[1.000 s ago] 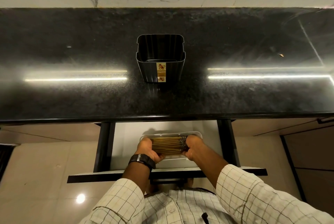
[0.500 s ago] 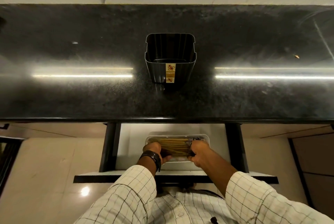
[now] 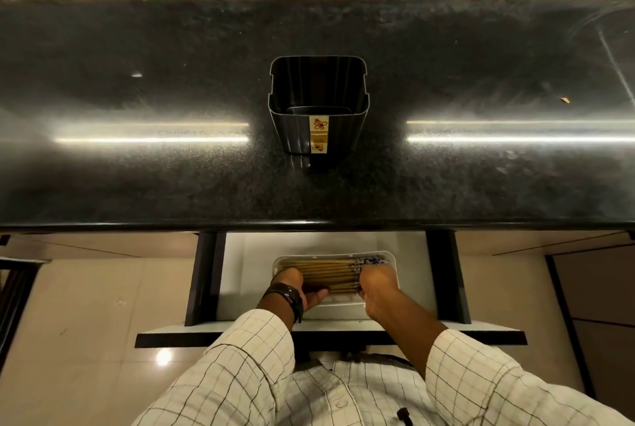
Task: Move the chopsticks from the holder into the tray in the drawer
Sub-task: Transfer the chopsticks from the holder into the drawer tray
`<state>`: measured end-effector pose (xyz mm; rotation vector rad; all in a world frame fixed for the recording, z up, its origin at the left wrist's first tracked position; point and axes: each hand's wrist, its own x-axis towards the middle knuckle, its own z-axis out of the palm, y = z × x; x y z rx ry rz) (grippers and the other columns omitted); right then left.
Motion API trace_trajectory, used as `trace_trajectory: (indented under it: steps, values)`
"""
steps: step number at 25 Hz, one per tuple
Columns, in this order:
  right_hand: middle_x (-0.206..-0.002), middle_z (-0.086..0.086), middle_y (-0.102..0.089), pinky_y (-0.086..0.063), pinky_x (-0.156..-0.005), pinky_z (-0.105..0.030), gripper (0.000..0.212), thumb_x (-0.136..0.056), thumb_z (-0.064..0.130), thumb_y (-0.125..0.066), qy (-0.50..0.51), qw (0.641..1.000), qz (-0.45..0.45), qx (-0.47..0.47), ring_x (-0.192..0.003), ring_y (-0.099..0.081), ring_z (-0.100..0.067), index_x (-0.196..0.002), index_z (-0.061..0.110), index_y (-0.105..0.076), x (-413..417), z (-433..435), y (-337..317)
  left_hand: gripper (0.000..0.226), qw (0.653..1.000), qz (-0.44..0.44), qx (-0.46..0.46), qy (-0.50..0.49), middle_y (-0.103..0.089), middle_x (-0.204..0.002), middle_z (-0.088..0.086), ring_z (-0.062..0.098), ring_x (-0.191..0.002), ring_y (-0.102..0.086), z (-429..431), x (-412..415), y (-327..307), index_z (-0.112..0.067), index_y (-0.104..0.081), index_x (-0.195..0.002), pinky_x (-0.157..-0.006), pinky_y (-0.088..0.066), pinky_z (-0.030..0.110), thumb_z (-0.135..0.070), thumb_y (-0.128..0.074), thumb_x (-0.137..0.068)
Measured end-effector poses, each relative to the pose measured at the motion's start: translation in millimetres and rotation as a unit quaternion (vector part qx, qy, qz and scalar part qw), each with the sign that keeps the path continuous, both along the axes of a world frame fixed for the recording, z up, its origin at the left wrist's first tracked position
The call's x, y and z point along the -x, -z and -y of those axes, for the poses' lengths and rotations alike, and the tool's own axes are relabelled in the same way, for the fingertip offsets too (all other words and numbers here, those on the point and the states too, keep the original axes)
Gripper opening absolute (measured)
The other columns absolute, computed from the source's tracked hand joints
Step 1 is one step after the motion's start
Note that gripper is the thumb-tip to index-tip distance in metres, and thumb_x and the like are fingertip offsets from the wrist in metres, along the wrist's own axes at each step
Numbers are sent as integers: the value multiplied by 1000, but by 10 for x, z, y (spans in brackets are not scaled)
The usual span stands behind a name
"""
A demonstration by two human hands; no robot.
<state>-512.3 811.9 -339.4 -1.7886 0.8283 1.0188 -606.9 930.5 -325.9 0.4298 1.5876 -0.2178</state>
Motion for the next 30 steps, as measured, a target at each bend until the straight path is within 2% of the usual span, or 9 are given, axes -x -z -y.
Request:
trace_trajectory:
  steps: [2,5,11,15,17,19,22,25,30]
  values:
    - [-101,-11,-70,-61,-93,-44,20,-103,6,-46,-60,997,40,37,-97,-70,-29,-93,11,-62,0,5,4,22,999,-8,-35,27,-64,-113,24,41,-83,-69,22,15,55,-4,-55,-118,-44,-60,43,-17,-46,-103]
    - [-104,-12,-69,-59,-94,-41,17,-102,6,-48,-145,984,73,67,-101,-69,-31,-103,4,-65,25,6,54,22,971,-56,-167,161,-68,-100,23,32,-52,-64,91,48,111,2,-65,-105,-54,-63,47,-7,-50,-92]
    - [-117,-17,-71,-64,-83,-42,22,-100,-3,-51,-65,998,6,-22,-101,-72,-34,-118,-2,-63,-108,227,-45,21,980,32,-167,104,-68,-80,20,27,-55,-62,59,185,-198,4,-68,-98,-52,-61,36,-11,-54,-98]
    - [-106,-21,-73,-61,-93,-39,12,-103,-1,-52,-1,996,11,-85,-99,-75,-31,-106,-1,-64,-72,377,-459,22,981,117,-147,46,-74,-95,20,29,-78,-70,56,370,-429,0,-68,-106,-74,-62,40,-18,-56,-102]
    - [-103,-21,-76,-63,-87,-37,14,-103,3,-56,-10,992,30,-124,-94,-77,-29,-110,-1,-67,8,429,-633,18,958,142,-239,68,-77,-96,15,27,-83,-71,99,447,-518,-8,-69,-105,-82,-63,43,-23,-59,-101]
    - [-97,-20,-78,-63,-76,-34,12,-100,7,-62,-34,986,73,-149,-85,-77,-27,-109,2,-69,120,493,-798,13,879,161,-408,185,-76,-89,2,17,-80,-72,191,586,-556,-18,-70,-100,-78,-63,35,-29,-64,-98]
    - [-83,-13,-75,-59,-60,-27,16,-100,18,-65,-82,974,148,-149,-66,-70,-20,-103,4,-72,339,657,-954,20,665,217,-605,380,-69,-90,-11,5,-79,-64,325,915,-519,-22,-70,-100,-70,-55,18,-41,-67,-94]
    - [-77,-12,-71,-55,-54,-24,20,-99,23,-64,-108,957,222,-150,-60,-65,-17,-97,5,-72,597,827,-966,28,483,248,-693,474,-67,-85,-4,14,-78,-60,435,1213,-350,-16,-72,-88,-69,-50,27,-43,-70,-93]
    - [-91,1,-78,-61,-73,-22,10,-93,13,-72,-188,902,367,-127,-87,-75,-10,-102,15,-75,882,1011,-784,12,325,252,-729,547,-73,-89,4,24,-75,-63,633,1460,-163,-11,-78,-95,-64,-48,35,-22,-74,-92]
